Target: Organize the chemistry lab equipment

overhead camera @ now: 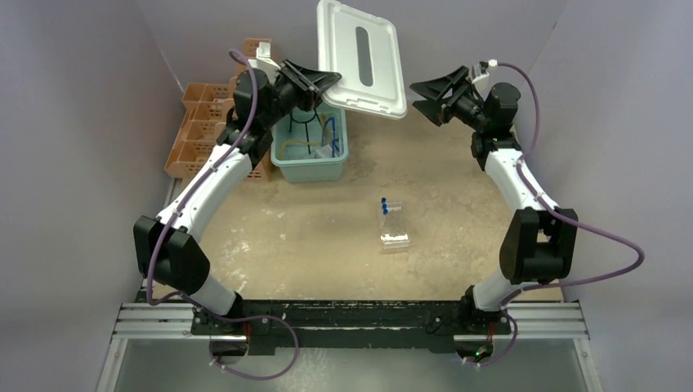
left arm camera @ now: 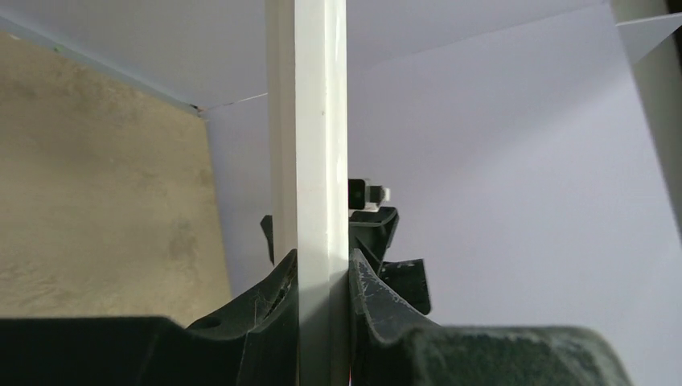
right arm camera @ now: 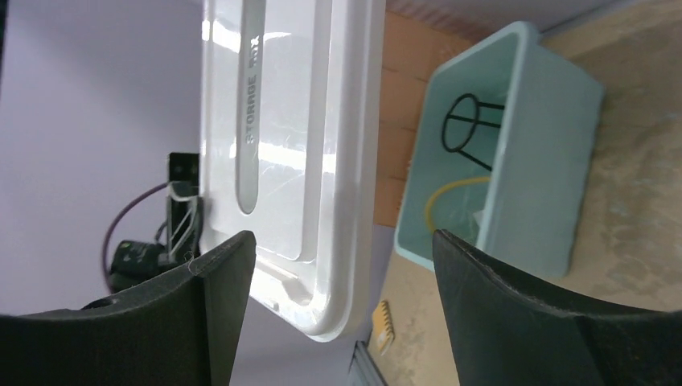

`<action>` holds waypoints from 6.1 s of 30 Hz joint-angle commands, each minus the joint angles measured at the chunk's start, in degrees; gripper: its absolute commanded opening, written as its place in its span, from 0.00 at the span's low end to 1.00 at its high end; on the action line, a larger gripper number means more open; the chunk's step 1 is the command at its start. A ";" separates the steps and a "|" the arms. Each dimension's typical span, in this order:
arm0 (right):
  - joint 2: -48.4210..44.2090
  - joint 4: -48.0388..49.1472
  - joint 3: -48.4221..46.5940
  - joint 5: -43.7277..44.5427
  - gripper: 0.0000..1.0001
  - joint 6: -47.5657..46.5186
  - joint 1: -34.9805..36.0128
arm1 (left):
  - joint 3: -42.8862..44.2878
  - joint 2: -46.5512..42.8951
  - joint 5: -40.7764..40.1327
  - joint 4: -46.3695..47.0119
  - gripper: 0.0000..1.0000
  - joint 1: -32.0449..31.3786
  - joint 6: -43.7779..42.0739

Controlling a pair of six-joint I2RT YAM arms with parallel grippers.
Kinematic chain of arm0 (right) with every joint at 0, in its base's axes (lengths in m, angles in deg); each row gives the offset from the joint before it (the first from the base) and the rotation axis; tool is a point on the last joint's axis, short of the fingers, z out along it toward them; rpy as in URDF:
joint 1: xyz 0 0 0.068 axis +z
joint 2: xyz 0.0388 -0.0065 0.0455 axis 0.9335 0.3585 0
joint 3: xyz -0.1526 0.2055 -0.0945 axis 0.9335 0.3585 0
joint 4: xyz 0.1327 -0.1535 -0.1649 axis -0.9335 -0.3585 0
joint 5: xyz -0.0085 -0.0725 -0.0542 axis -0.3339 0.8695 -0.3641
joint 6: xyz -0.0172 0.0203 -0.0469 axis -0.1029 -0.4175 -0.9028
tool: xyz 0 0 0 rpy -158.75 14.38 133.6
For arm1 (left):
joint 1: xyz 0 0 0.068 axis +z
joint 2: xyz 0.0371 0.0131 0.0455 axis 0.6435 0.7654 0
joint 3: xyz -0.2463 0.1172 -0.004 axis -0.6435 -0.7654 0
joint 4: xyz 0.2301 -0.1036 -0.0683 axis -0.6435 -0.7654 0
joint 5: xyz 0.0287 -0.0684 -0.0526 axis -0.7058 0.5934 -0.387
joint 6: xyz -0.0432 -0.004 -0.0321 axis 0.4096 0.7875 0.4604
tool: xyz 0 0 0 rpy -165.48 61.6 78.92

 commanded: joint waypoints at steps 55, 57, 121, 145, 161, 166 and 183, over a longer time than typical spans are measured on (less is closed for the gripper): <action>18.53 23.77 -3.26 23.07 0.00 19.54 22.53 | -15.60 -21.91 -38.10 -39.55 0.72 4.39 -24.18; 19.49 24.50 -3.40 23.70 0.00 20.44 23.13 | -15.87 -21.47 -38.22 -39.44 0.76 4.63 -23.67; 26.90 -49.07 -35.33 35.95 0.68 -34.46 28.52 | -22.31 -11.56 -34.27 -26.42 0.79 9.41 -24.18; 28.65 -55.02 -36.06 32.74 0.52 -41.03 29.54 | -26.28 -11.62 -31.61 -23.60 0.80 9.32 -25.28; 26.83 -56.19 -35.89 30.62 0.42 -41.66 29.54 | -28.36 -14.01 -29.39 -23.64 0.74 9.32 -27.14; 27.49 -53.42 -35.04 24.50 0.49 -42.16 29.54 | -29.91 -15.32 -30.27 -23.44 0.73 9.32 -26.83; 32.30 -58.31 -41.34 25.44 0.40 -57.82 29.53 | -32.65 -21.17 -34.93 -18.86 0.77 9.30 -23.10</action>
